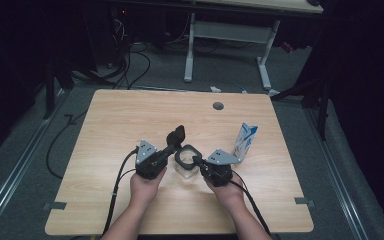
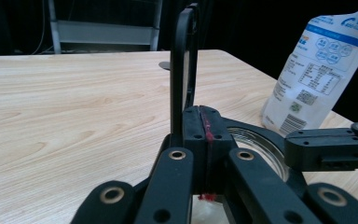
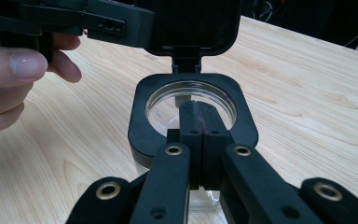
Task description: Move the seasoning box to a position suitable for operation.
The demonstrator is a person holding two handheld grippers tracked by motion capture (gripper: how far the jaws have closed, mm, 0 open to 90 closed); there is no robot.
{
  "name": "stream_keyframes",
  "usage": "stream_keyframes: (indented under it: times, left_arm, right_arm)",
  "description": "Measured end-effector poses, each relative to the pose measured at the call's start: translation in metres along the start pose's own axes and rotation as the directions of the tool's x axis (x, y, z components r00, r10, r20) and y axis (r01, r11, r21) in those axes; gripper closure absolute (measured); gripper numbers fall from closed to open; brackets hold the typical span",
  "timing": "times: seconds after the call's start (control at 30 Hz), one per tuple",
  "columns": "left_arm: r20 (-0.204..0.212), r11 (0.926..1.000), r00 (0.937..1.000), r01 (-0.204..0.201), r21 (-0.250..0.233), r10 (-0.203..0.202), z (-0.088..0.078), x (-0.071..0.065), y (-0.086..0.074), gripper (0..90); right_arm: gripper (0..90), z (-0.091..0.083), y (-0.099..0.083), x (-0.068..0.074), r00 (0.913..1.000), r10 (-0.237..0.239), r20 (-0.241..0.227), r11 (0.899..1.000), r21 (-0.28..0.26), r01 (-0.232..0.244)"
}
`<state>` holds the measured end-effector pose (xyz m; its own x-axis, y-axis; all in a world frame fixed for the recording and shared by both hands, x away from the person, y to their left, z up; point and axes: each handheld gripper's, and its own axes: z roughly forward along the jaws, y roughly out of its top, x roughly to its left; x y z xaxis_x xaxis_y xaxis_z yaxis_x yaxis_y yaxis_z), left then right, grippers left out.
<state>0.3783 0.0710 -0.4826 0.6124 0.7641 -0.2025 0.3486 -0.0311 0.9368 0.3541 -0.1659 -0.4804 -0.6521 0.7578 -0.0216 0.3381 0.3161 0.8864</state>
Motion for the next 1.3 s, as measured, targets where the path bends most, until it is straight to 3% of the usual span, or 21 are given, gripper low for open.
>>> stream_keyframes:
  times: [0.5,0.6,0.63,0.73,0.8,0.83,0.87,0.9,0.93,0.97,1.0,1.03,1.07,1.13,1.17,1.2,1.27,1.3]
  left_arm:
    - [-0.008,0.9999,0.9999,-0.006,0.012,0.006,-0.002,0.001,0.000,90.0]
    - [0.007,0.9995,0.9997,-0.022,0.023,0.021,-0.005,0.001,-0.001,90.0]
    - [0.018,0.9984,0.9987,-0.048,0.029,0.048,-0.010,0.001,-0.002,90.0]
    - [0.031,0.9962,0.9971,-0.071,0.050,0.070,-0.016,0.003,-0.007,86.1]
    - [0.042,0.9875,0.9924,-0.119,0.103,0.116,-0.024,0.006,-0.014,83.0]
    - [0.033,0.9768,0.9861,-0.166,0.135,0.163,-0.032,0.009,-0.022,80.2]
    - [0.033,0.9768,0.9861,-0.166,0.135,0.163,-0.032,0.009,-0.022,77.7]
    - [0.022,0.9660,0.9807,-0.195,0.170,0.194,-0.040,0.014,-0.031,75.4]
    - [0.022,0.9660,0.9807,-0.195,0.170,0.194,-0.040,0.014,-0.031,73.1]
    - [0.006,0.9641,0.9816,-0.188,0.187,0.191,-0.045,0.020,-0.038,70.6]
    - [0.006,0.9641,0.9816,-0.188,0.187,0.191,-0.045,0.020,-0.038,67.1]
    - [0.007,0.9670,0.9869,-0.159,0.199,0.161,-0.047,0.024,-0.041,63.6]
    - [0.007,0.9670,0.9869,-0.159,0.199,0.161,-0.047,0.024,-0.041,61.5]
    - [0.013,0.9645,0.9854,-0.169,0.203,0.170,-0.048,0.025,-0.041,59.3]
    - [0.014,0.9606,0.9824,-0.185,0.207,0.187,-0.049,0.025,-0.043,55.5]
    - [0.014,0.9606,0.9824,-0.185,0.207,0.187,-0.049,0.025,-0.043,53.7]
    - [0.036,0.9667,0.9900,-0.141,0.214,0.136,-0.048,0.028,-0.045,51.8]
    - [0.062,0.9734,0.9942,-0.099,0.207,0.088,-0.048,0.030,-0.045,49.0]
  right_arm:
    - [90.0,0.000,-0.001,0.000,1.0000,-0.007,-0.002,1.000,-0.003,0.007]
    - [89.7,0.000,0.000,0.000,1.0000,-0.008,-0.001,1.000,-0.001,0.008]
    - [81.2,-0.001,0.000,0.000,1.0000,0.003,-0.004,1.000,-0.004,-0.003]
    - [79.6,-0.004,0.000,0.000,0.9997,0.022,0.004,1.000,-0.008,-0.022]
    - [77.0,-0.012,-0.003,-0.001,0.9994,0.017,0.031,1.000,-0.019,-0.016]
    - [74.7,-0.022,-0.007,-0.004,0.9984,0.034,0.044,0.999,-0.035,-0.033]
    - [74.7,-0.022,-0.007,-0.004,0.9984,0.034,0.044,0.999,-0.035,-0.033]
    - [71.1,-0.032,-0.016,-0.011,0.9957,0.059,0.071,0.997,-0.045,-0.056]
    - [71.1,-0.032,-0.016,-0.011,0.9957,0.059,0.071,0.997,-0.045,-0.056]
    - [67.1,-0.040,-0.028,-0.020,0.9898,0.086,0.114,0.996,-0.043,-0.082]
    - [67.1,-0.040,-0.028,-0.020,0.9898,0.086,0.114,0.996,-0.043,-0.082]
    - [64.5,-0.048,-0.040,-0.027,0.9798,0.121,0.160,0.992,-0.041,-0.116]
    - [64.5,-0.048,-0.040,-0.027,0.9798,0.121,0.160,0.992,-0.041,-0.116]
    - [61.2,-0.055,-0.052,-0.033,0.9659,0.146,0.214,0.989,-0.033,-0.142]
    - [60.7,-0.061,-0.060,-0.038,0.9525,0.159,0.260,0.987,-0.027,-0.157]
    - [60.7,-0.061,-0.060,-0.038,0.9525,0.159,0.260,0.987,-0.027,-0.157]
    - [57.7,-0.065,-0.066,-0.044,0.9393,0.162,0.303,0.986,-0.005,-0.168]
    - [55.1,-0.067,-0.068,-0.049,0.9287,0.190,0.319,0.980,0.002,-0.201]
